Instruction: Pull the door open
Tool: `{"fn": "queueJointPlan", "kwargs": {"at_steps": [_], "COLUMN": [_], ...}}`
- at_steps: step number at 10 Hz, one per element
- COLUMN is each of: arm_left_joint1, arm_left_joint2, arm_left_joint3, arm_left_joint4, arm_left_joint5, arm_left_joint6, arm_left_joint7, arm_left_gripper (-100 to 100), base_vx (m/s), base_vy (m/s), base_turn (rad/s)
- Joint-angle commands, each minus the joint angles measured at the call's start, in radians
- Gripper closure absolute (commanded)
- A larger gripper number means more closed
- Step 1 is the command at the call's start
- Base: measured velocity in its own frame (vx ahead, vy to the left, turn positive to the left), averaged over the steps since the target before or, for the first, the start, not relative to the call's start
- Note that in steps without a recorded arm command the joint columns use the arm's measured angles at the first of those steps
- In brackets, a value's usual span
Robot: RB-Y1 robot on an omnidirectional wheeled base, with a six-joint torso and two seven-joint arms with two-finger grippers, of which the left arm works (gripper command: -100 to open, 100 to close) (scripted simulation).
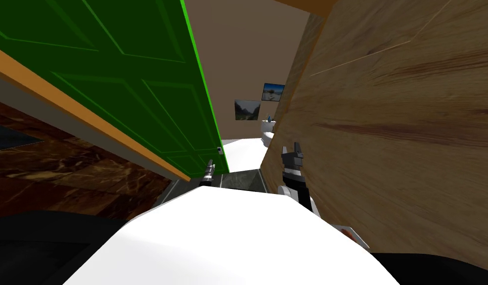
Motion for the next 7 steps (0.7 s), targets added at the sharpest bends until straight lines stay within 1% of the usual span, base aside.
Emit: {"fn": "queueJointPlan", "kwargs": {"at_steps": [1,4,5,6,7], "arm_left_joint1": [-0.001,-0.011,-0.012,-0.016,-0.012], "arm_left_joint2": [-0.003,-0.004,-0.004,-0.004,-0.004], "arm_left_joint3": [0.002,0.008,0.009,0.011,0.010], "arm_left_joint4": [0.032,0.093,0.101,0.124,0.111], "arm_left_joint5": [0.003,0.010,0.011,0.013,0.012], "arm_left_joint6": [-0.011,-0.029,-0.032,-0.039,-0.036], "arm_left_joint7": [0.007,0.018,0.020,0.024,0.022], "arm_left_gripper": [-100,-100,-100,-100,-100], "base_vx": [0.153,0.175,0.113,0.126,0.064], "base_vy": [0.031,0.027,0.005,0.013,0.009], "base_turn": [-0.033,-0.024,-0.014,-0.023,-0.004]}}
